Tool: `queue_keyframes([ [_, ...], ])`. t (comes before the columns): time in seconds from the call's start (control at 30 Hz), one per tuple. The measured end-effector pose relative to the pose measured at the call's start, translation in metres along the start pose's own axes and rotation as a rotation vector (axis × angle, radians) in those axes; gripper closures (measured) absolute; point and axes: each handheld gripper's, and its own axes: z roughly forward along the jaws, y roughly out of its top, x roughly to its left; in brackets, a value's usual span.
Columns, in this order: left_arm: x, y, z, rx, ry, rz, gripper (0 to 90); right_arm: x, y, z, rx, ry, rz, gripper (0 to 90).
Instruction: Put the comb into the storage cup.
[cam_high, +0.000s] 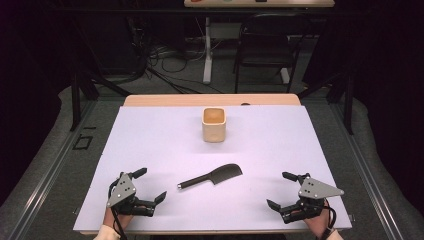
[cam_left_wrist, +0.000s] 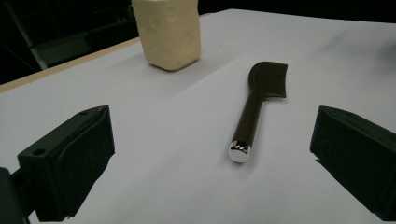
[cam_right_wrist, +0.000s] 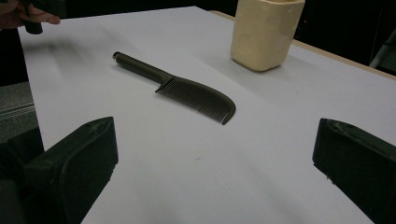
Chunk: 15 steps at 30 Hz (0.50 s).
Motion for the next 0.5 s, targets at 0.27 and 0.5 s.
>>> queue_keyframes([
  [0.27, -0.001, 0.011, 0.011, 0.069, -0.021, 0.001, 0.0, 0.0, 0.0, 0.001, 0.01, 0.0, 0.006, 0.0],
  [0.5, -0.003, 0.023, 0.024, 0.157, -0.068, 0.016, 0.0, 0.0, -0.001, 0.003, 0.019, -0.003, 0.004, 0.0],
])
